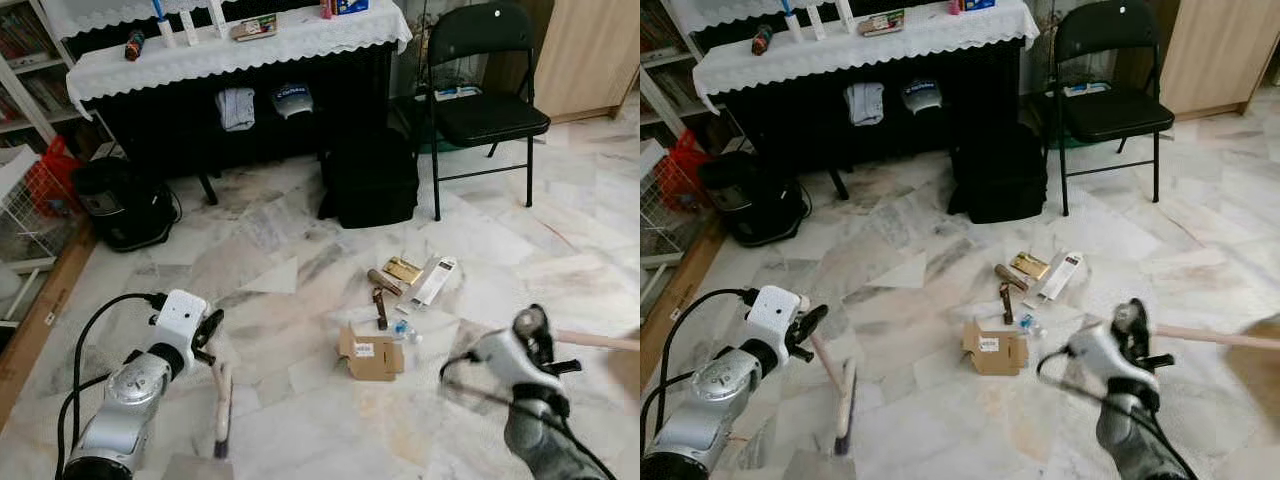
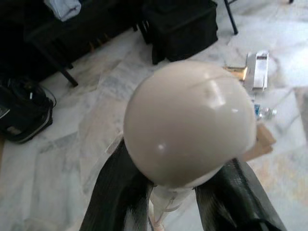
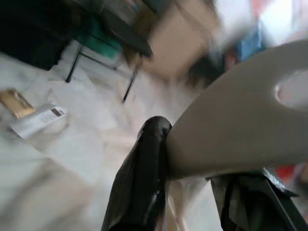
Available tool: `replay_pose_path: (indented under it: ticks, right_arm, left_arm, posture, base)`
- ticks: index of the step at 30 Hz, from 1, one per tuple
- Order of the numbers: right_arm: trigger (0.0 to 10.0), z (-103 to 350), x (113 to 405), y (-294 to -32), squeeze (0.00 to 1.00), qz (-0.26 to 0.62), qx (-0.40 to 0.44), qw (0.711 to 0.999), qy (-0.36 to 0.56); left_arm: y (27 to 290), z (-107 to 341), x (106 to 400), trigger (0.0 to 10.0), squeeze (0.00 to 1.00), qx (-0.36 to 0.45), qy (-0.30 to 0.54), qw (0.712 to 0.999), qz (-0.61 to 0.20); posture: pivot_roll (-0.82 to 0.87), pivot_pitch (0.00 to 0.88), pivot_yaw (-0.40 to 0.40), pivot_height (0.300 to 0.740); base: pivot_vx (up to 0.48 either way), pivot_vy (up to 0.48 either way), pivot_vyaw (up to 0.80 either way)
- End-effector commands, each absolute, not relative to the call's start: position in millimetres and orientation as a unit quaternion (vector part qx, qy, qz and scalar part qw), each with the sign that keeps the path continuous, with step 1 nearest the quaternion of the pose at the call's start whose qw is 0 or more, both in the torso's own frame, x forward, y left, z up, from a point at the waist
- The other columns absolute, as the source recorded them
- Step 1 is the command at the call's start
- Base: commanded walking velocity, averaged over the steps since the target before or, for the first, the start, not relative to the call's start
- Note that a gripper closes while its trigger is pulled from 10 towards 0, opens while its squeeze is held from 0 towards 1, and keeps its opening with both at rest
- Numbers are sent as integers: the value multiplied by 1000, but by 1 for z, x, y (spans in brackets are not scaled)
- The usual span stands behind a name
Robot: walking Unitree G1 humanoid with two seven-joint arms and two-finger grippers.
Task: Sweep floor
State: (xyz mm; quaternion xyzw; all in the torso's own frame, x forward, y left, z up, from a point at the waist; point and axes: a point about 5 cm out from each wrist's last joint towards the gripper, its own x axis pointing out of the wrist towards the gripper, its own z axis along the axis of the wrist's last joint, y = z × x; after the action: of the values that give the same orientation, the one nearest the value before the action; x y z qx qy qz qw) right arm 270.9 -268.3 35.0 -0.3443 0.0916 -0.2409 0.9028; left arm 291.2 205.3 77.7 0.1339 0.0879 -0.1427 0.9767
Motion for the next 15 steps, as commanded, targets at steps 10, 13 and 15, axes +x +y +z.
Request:
replay_pose_path:
  ticks: [10, 13, 15]
  right_arm:
    - [10000, 55, 287, -266, 0, -283, -88, 953, 57]
    - [10000, 59, 288, -267, 0, -276, -67, 958, 40]
    - [10000, 63, 289, -266, 0, -269, -62, 961, 30]
  left_arm:
    - [214, 86, 296, 10000, 0, 123, 66, 984, -112]
    - [214, 86, 296, 10000, 0, 118, 66, 985, -111]
    - [215, 87, 297, 10000, 0, 116, 66, 985, -109]
  posture:
    - [-102, 0, 123, 740]
    - [-101, 0, 122, 740]
    - [-99, 0, 122, 740]
  base:
    - [0, 0, 0]
    - [0, 0, 0]
    - [0, 0, 0]
